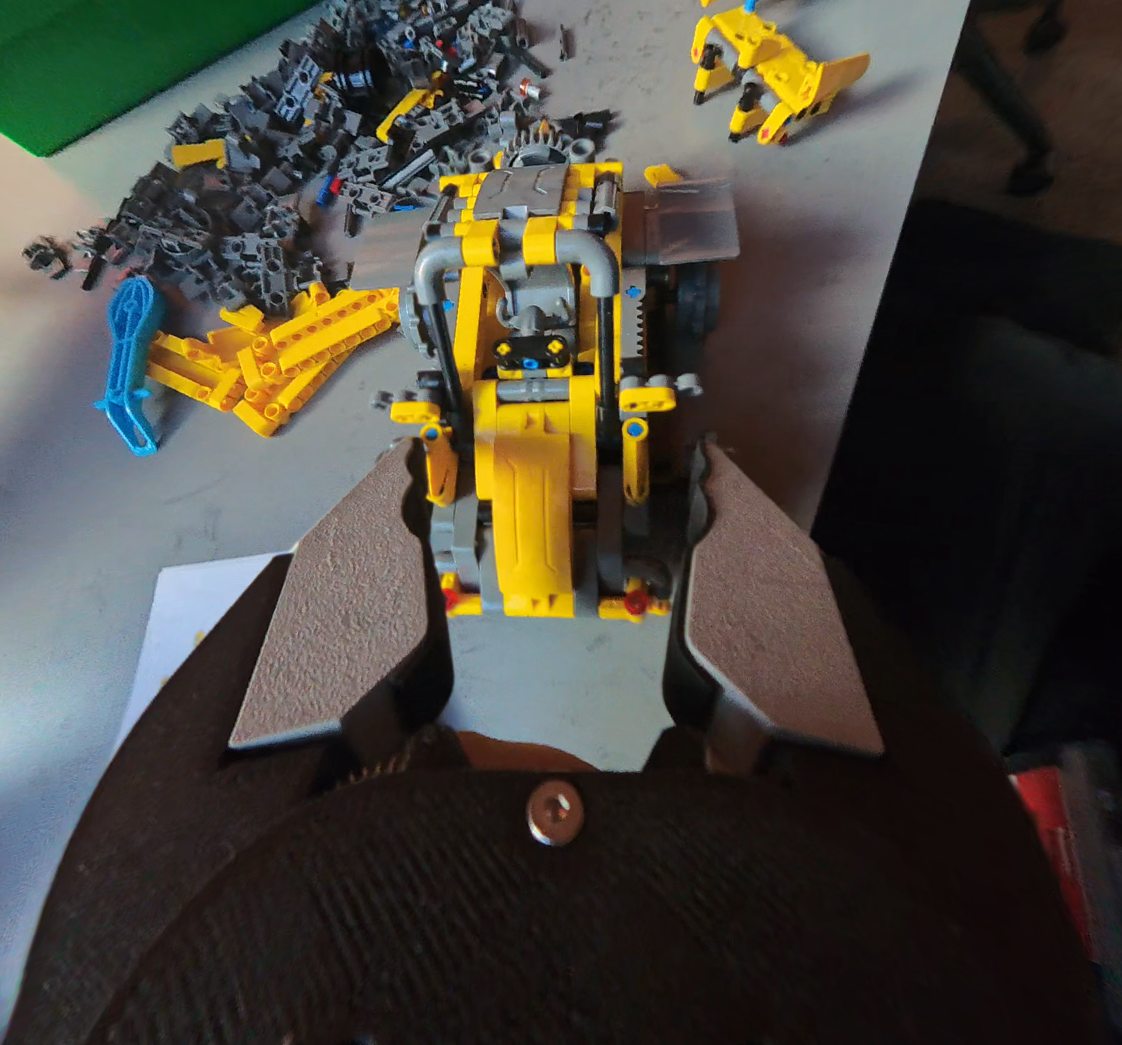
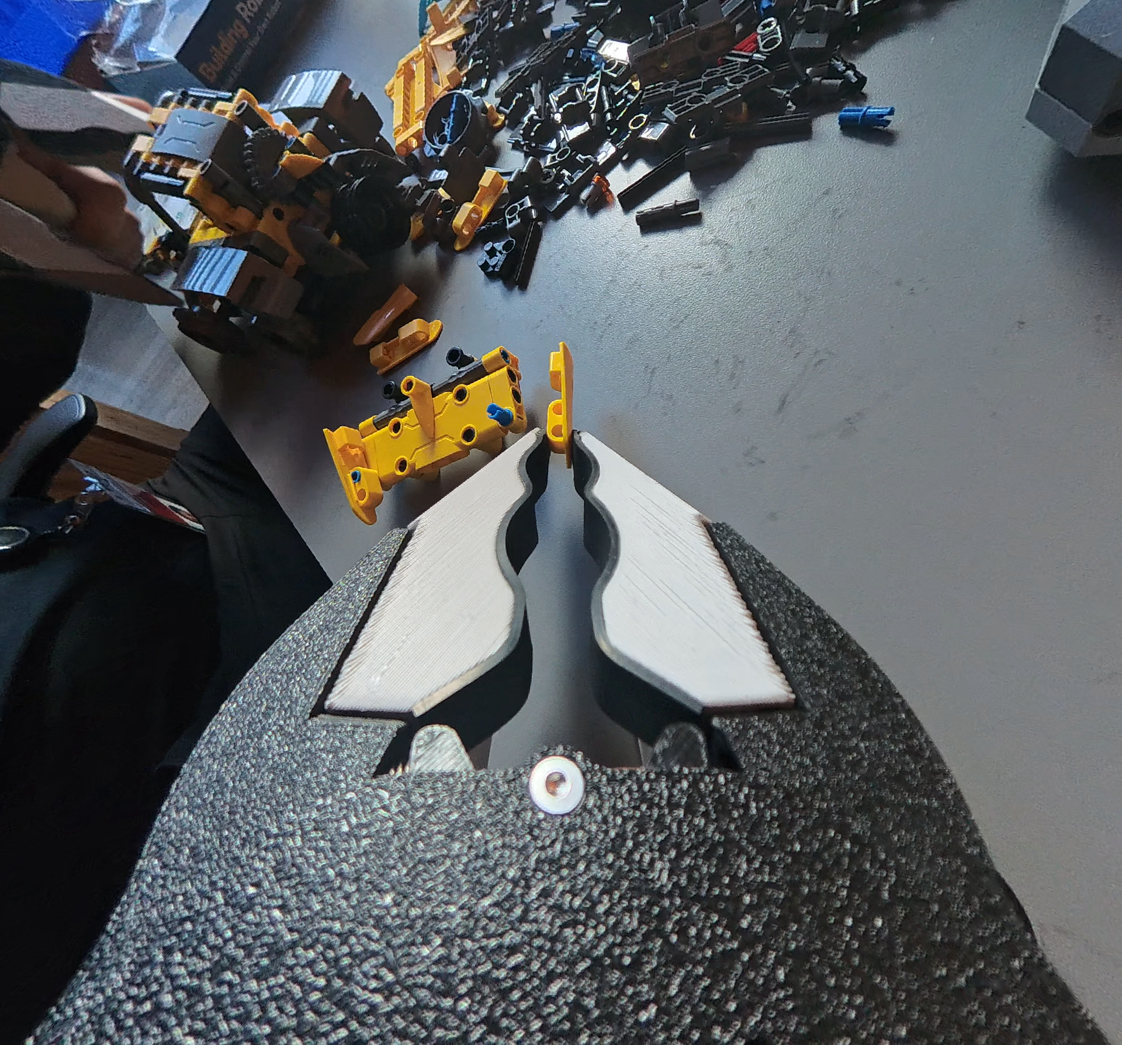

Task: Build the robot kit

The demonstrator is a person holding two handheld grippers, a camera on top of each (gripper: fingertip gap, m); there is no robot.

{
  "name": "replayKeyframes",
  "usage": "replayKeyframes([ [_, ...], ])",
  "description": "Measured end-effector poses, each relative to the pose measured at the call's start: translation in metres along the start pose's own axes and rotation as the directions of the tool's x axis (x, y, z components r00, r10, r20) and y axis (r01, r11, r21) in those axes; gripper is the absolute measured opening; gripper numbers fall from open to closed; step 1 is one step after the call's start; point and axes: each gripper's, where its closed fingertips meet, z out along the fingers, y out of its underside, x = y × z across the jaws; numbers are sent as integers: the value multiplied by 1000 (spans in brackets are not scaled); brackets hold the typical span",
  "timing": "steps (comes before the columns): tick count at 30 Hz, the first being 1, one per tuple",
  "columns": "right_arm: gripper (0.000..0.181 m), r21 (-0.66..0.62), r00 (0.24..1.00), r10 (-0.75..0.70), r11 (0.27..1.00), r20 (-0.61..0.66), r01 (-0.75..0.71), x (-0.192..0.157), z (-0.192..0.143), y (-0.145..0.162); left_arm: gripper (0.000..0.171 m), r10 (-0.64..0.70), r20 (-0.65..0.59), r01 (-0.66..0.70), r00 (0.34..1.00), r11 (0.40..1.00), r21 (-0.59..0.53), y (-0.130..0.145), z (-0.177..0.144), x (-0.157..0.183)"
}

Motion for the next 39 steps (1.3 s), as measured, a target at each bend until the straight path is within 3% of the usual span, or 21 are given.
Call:
replayKeyframes([
  [7, 7, 22, 999, 44, 999, -14, -43, 5, -1, -3, 84, -99, 96, 81, 990, 982, 172, 10, -52, 7],
  [10, 7, 28, 998, 59, 998, -13, -59, 6, -1, -4, 83, -195, 54, 170, 979, 940, 297, 20, -74, 27],
  [13, 7, 34, 997, 76, 997, -15, -76, 8, -2, -5, 78, -163, 71, 128, 984, 926, 355, 41, -79, 48],
  [18, 6, 54, 994, 103, 993, -37, -101, 12, -2, -7, 72, -186, -102, 212, 977, 877, 431, 43, -66, 96],
  [22, 6, 58, 992, 124, 991, -29, -123, 13, -2, -8, 70, -153, -146, 204, 977, 863, 462, 24, -49, 99],
  [25, 6, 54, 990, 143, 988, -7, -143, 12, -2, -8, 72, -186, -266, 299, 946, 815, 497, -9, -41, 98],
  [29, 6, 30, 992, 124, 992, 27, -125, 8, -1, -7, 67, -166, -299, 316, 940, 757, 572, -35, -36, 91],
  [33, 6, -11, 998, 47, 999, 34, -47, 0, 2, -2, 65, -111, -385, 338, 916, 730, 594, -33, -45, 93],
  [37, 6, 45, 983, 181, 982, 15, -181, 13, 0, -10, 61, -40, -437, 352, 899, 661, 663, -38, -69, 96],
  [39, 6, 63, 981, 194, 979, -1, -193, 17, -1, -12, 64, -9, -432, 317, 902, 694, 647, -32, -65, 101],
])
